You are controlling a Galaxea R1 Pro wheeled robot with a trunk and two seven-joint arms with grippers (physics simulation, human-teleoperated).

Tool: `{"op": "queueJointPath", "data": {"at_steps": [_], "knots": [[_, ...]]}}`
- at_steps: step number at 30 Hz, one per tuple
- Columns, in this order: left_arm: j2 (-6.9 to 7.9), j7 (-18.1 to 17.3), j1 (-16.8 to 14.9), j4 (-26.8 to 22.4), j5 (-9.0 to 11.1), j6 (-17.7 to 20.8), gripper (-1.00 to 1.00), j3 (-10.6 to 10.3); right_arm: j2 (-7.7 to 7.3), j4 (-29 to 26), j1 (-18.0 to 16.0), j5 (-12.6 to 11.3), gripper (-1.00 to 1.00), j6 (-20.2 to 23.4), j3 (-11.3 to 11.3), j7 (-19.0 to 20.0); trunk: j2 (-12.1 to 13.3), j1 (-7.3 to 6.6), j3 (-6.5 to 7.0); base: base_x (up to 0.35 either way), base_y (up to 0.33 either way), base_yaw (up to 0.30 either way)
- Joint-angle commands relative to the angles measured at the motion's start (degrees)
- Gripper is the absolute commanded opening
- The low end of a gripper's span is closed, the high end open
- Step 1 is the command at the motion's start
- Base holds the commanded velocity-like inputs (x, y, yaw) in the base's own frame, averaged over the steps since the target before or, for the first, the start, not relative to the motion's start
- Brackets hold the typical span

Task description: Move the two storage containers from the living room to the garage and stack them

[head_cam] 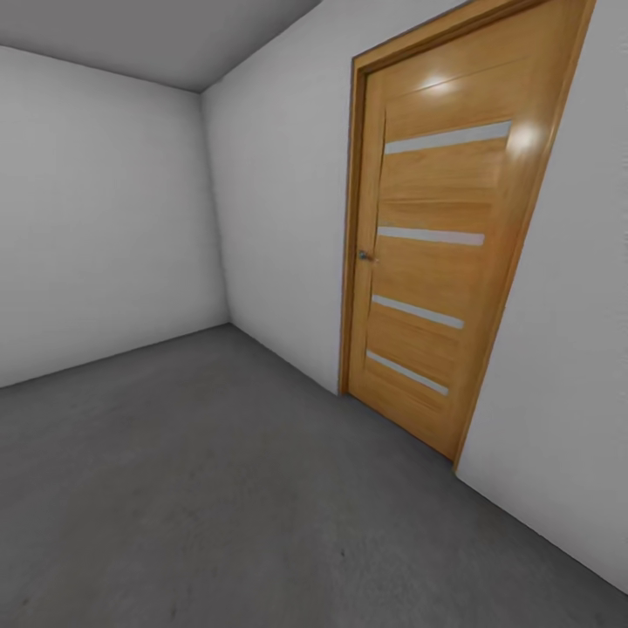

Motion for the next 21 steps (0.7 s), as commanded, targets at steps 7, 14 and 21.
{"op": "queueJointPath", "data": {"at_steps": [7,14,21], "knots": [[-0.01,0.0,0.0,-0.1,0.4,0.0,1.0,0.1,-0.05,0.2,-0.1,0.0,1.0,-0.3,0.3,0.0,0.0,0.03,-0.06,0.323,0.0,-0.241],[-0.01,0.0,0.0,-0.1,0.4,0.0,1.0,0.1,-0.18,0.2,-0.1,0.0,1.0,-0.1,0.3,0.0,0.0,0.03,-0.06,0.323,0.0,-0.156],[-0.01,0.0,0.0,-0.1,0.4,0.0,1.0,0.1,-0.16,0.2,-0.1,0.0,1.0,-0.1,0.3,0.0,0.0,0.03,-0.06,0.323,0.0,-0.009]]}}
